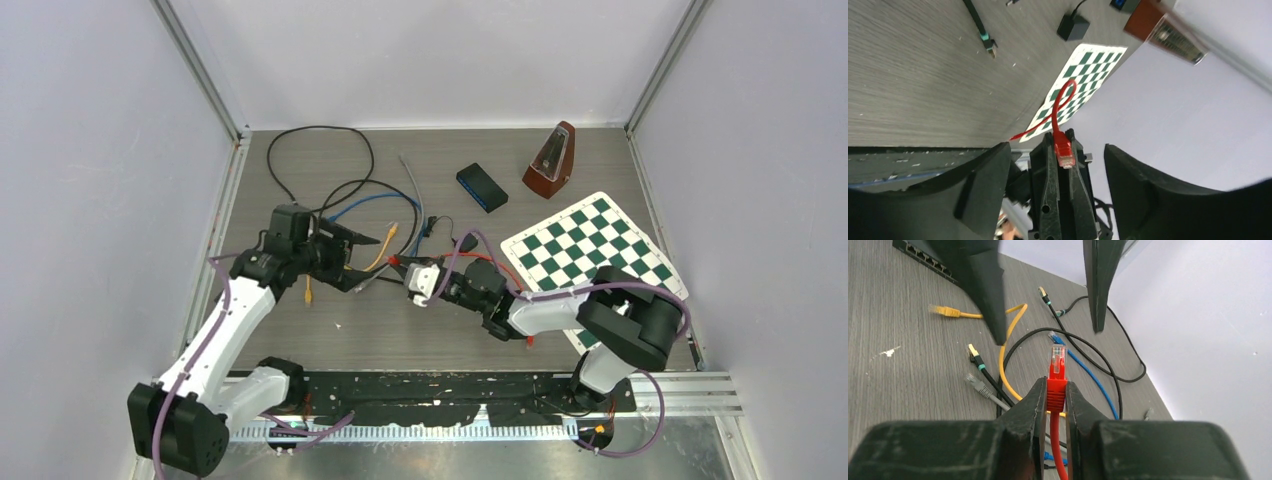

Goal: Insert the plug into the switch port
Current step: Pick up the connector from the center of the board, then insert the connector into the switch port.

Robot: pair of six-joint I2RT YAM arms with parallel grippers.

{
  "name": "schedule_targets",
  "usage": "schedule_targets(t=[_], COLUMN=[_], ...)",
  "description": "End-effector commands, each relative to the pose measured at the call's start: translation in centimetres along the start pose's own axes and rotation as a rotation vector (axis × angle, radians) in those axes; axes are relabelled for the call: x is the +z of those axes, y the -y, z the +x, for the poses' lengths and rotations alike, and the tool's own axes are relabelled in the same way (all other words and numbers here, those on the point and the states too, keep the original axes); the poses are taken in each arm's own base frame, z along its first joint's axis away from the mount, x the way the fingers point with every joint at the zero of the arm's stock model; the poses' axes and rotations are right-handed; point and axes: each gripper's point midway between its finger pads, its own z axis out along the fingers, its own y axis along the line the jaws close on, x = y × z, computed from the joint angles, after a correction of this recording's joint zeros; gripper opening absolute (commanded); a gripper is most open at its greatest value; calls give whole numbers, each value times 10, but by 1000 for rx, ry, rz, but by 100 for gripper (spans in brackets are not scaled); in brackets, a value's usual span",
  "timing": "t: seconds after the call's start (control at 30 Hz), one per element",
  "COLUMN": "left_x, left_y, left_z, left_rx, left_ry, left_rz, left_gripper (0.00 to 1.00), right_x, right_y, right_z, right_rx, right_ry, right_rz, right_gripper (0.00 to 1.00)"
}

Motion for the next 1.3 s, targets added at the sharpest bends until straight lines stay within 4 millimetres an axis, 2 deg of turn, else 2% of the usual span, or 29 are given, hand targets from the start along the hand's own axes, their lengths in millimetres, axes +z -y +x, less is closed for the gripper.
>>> schedule_targets(t=[0.0, 0.03, 0.07, 0.13, 0.27, 0.37, 0.5, 0.6, 0.67, 0.8, 0.87, 0.97, 1.07, 1.27], left_x=[-16, -20, -26, -41, -79, -96, -124, -133, -142, -148, -142, -121, -106, -100], left_y=[9, 5, 2, -4, -42, -66, -90, -93, -88, -96, -105, -116, -120, -139], left_z=[-31, -44, -59, -94, -174, -218, -273, -309, -329, -355, -364, -373, -372, -363], left_rx=[24, 27, 44, 83, 11, -41, -8, 144, 218, 283, 262, 240, 241, 193], left_ry=[184, 253, 329, 483, 733, 805, 913, 929, 928, 866, 810, 720, 649, 586], left_rz=[99, 82, 63, 15, -171, -294, -526, -711, -809, -987, -1014, -966, -929, -938], left_gripper=[90, 98, 99, 99, 93, 94, 91, 90, 88, 80, 73, 67, 64, 63], right_x=[-8, -10, -11, -16, -28, -35, -39, -44, -46, -50, -52, -54, -54, -47], right_y=[26, 29, 30, 35, 43, 47, 46, 47, 45, 44, 46, 49, 48, 45], right_z=[-12, -9, -5, -2, -7, -22, -33, -46, -51, -56, -58, -62, -57, -49], right_rx=[137, 158, 168, 183, 202, 222, 245, 258, 257, 239, 230, 220, 224, 269], right_ry=[-12, -24, -38, -50, -69, -37, -28, 12, 31, 41, 44, 47, 20, -23], right_rz=[76, 86, 89, 105, 121, 111, 78, 68, 49, 35, 39, 38, 30, 22], right_gripper=[5, 5, 5, 5, 5, 5, 5, 5, 5, 5, 5, 5, 5, 5])
